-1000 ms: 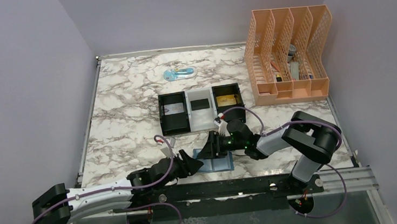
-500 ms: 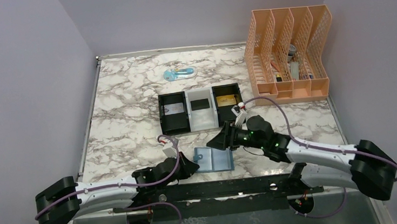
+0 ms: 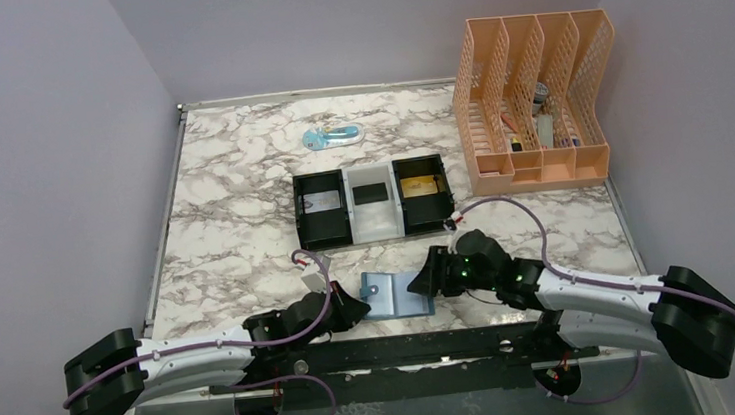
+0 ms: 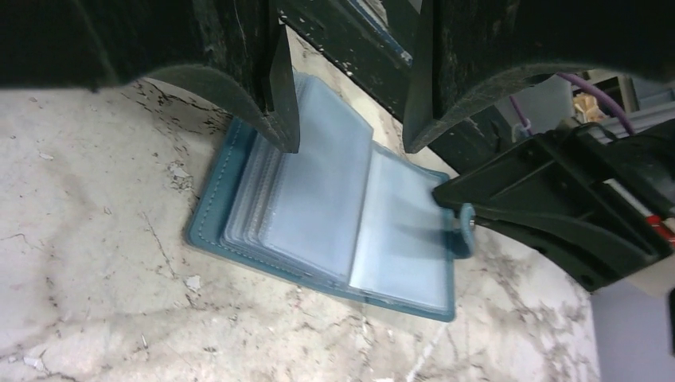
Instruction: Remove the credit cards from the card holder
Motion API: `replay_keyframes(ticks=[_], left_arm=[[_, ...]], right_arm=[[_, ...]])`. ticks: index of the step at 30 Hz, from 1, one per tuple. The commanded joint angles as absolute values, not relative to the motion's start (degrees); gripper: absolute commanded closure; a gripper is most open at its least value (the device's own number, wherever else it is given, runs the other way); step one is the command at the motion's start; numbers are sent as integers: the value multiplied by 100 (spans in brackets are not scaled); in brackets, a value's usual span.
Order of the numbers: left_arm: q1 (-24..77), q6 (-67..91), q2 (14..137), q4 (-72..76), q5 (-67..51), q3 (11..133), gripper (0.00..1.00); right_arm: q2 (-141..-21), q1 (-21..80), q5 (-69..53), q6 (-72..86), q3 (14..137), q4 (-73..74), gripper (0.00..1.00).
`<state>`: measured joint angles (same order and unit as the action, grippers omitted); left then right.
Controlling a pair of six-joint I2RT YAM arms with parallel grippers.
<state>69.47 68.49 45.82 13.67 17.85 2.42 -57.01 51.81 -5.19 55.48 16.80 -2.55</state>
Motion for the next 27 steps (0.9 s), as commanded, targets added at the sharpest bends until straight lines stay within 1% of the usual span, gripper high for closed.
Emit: replay_keyframes(ticks=[1, 10, 15, 18, 20, 23, 27], left_arm=[[6982, 6838, 4524, 1434, 1879, 272, 98], [6983, 6863, 4563, 1433, 1890, 264, 99], [6995, 6869, 4571, 1431, 1889, 266, 100], [6989, 6875, 4541, 1388, 1890, 280, 100], [6989, 6902, 4510, 1363, 1898, 270, 100], [7003, 6938, 4496, 1354, 1953, 255, 100], [6998, 6949, 4521, 1354, 1970, 289, 100]], right_arm=[[-6116, 5212, -591, 5448, 1884, -278, 50], [-6470, 5211, -808, 5421, 1813, -707, 52], [-6127, 5212, -614, 5303, 1936, -317, 51], [-5807, 5212, -166, 5143, 2171, 313, 49], [-5648, 5211, -71, 5070, 2253, 497, 49], [-5553, 5205, -282, 5086, 2197, 369, 48], [-5767, 5208, -731, 5206, 1974, -245, 48]])
